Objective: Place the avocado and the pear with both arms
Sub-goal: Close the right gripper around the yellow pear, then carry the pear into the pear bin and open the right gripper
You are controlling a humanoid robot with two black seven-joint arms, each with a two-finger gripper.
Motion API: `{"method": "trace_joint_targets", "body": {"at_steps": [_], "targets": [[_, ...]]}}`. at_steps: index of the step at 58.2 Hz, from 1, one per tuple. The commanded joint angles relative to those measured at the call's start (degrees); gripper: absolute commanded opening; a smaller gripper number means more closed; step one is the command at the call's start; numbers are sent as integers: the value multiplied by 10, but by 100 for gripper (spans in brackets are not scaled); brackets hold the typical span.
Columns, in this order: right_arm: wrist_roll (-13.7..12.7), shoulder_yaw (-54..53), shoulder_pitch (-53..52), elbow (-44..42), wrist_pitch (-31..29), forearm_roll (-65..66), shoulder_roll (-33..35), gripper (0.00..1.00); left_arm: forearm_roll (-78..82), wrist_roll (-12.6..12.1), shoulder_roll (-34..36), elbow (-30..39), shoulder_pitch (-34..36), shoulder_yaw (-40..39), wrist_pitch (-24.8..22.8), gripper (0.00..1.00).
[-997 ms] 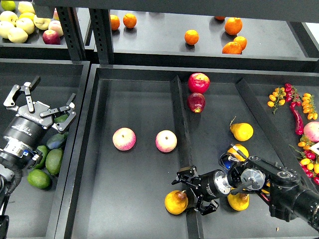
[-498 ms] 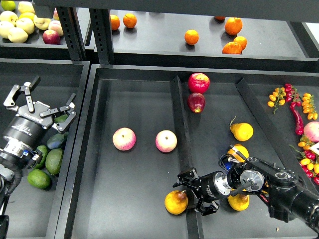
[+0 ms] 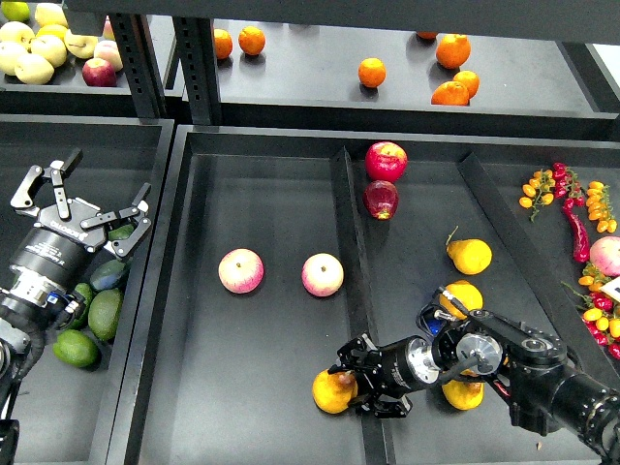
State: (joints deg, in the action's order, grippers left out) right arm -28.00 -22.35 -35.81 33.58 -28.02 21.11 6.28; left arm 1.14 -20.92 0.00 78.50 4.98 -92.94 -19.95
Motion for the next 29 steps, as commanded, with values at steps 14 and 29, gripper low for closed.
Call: {"method": "trace_joint_targets", "body": {"at_steps": [14, 29], "targets": [[0, -38, 0, -20, 0, -8, -1, 17, 0, -1, 0, -2, -1, 4, -1, 100], [0, -45, -23, -13, 0, -84, 16, 14, 0, -1, 0, -6, -1, 10, -1, 100]]}}
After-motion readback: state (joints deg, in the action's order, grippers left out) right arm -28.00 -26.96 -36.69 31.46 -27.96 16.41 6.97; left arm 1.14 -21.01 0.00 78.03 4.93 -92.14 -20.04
